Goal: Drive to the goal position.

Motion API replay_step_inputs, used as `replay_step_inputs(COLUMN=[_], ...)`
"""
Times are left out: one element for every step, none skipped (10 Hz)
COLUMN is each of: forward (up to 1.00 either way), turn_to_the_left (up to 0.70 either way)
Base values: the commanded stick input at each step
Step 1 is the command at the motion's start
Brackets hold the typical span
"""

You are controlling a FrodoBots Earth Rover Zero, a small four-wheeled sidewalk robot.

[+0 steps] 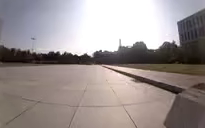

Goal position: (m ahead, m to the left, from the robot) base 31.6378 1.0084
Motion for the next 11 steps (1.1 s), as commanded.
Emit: replay_step_inputs(forward=[0.7, 0.7, 0.7, 0.7, 0.7, 0.7, 0.7, 0.7, 0.7, 0.7, 0.7], turn_to_the_left=[0.01, 0.01, 0.01, 0.01, 0.01, 0.01, 0.01, -0.11, -0.34, -0.34, -0.34])
